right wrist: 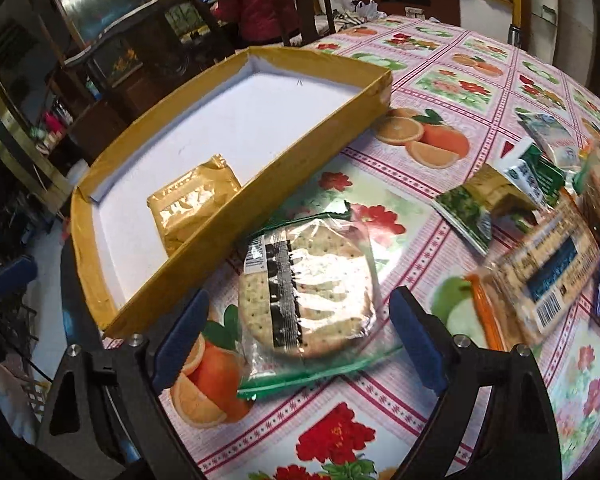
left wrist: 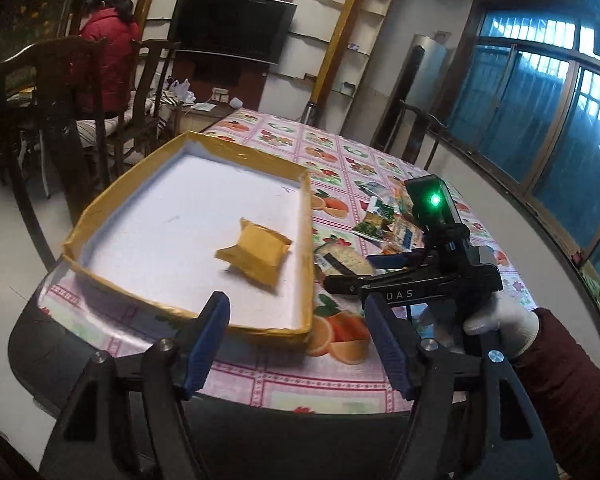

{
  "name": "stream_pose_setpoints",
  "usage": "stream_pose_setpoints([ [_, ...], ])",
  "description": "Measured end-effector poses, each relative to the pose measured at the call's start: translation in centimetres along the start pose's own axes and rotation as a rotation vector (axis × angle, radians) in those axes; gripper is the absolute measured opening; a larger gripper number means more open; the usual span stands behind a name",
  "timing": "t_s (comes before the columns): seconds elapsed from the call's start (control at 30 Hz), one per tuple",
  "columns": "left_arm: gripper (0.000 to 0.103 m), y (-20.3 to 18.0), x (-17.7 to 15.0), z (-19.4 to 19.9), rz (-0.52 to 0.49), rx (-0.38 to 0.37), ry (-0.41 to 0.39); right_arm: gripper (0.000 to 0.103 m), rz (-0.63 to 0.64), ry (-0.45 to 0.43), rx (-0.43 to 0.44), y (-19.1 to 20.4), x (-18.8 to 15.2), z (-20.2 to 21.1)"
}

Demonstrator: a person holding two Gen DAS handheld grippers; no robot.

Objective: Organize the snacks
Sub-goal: 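Carry the round cracker pack into the box tray and release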

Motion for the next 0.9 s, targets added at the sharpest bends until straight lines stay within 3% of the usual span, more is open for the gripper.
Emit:
stream_pose_setpoints([
  [0.17, 0.070, 2.4, -1.2, -0.4, 0.014, 0.029, -0.005, 0.095, 0.097, 0.074, -0.171, 0.9, -0.1, -2.3],
  [0.37, 0.070, 4.5, -2.4, -0.7, 0.047, 0.023, 0.010, 0.096, 0.029, 0.051, -0.206, -1.4, 0.1, -1.6],
  [0.47, 0.070, 5.2, -2.6, -0.8, 0.072, 0.017, 0.013, 0.093, 0.031, 0.038, -0.199, -1.8, 0.1, -1.4],
  [0.5, 0.070, 5.5, -2.6, -0.8, 0.081, 0.015, 0.012, 0.079, 0.046, 0.027, -0.204, -1.6, 0.1, -1.2],
  [0.53, 0.070, 5.7, -2.7, -0.9, 0.090, 0.013, 0.012, 0.077, 0.044, 0.023, -0.208, -1.3, 0.1, -1.0],
  [0.67, 0.070, 6.3, -2.6, -0.9, 0.112, -0.004, 0.003, 0.077, 0.024, 0.007, -0.214, -1.0, -0.5, -0.6],
  [0.8, 0.070, 7.0, -2.9, -1.0, 0.123, 0.001, 0.001, 0.077, -0.051, -0.098, -0.134, -0.5, -0.5, 2.2],
  [0.9, 0.071, 7.8, -2.8, -1.1, 0.154, 0.046, -0.006, 0.077, -0.033, -0.154, -0.037, 2.3, 1.4, 4.1],
])
Point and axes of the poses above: each gripper's, at about its wrist camera, not at the fingertips, and z roughly against the way its jaws point, y to its left, x to its top, the point moved 2 cm from there along -z, roughly the way its jaws point, and after that the axes turned 12 degrees about x, right-handed, at the moved point
